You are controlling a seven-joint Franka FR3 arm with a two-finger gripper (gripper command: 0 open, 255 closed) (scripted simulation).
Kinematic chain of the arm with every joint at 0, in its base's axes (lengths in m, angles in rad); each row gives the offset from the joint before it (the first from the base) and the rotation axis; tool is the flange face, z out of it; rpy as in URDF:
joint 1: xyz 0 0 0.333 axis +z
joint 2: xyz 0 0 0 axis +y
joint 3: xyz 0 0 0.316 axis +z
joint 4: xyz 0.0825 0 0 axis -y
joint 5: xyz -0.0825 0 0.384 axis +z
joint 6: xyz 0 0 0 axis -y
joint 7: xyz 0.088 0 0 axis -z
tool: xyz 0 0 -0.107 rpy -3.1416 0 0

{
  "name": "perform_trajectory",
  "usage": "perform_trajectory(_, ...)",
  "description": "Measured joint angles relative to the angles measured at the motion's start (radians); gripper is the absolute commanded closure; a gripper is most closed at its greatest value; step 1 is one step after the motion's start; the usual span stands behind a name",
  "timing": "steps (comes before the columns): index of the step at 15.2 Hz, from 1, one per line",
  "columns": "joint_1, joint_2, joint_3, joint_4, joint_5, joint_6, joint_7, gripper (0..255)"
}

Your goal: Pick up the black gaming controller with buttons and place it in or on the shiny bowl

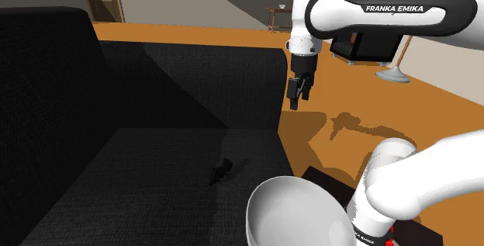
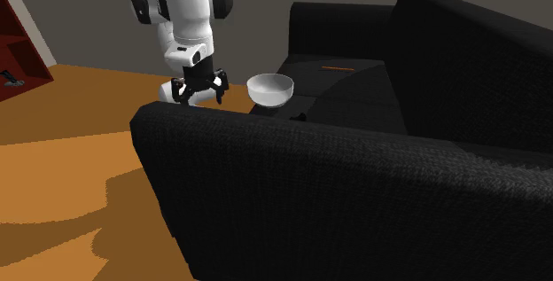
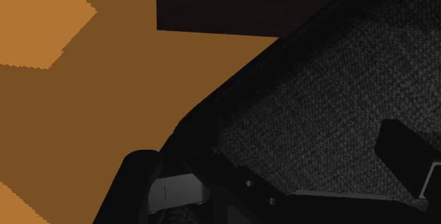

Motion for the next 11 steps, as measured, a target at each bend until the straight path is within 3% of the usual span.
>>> perform_trajectory(4,0.007,0.030,0.037,0.000,0.050,0.001,0.074,0)
perform_trajectory(11,0.034,0.143,0.152,0.021,0.221,0.020,0.320,0)
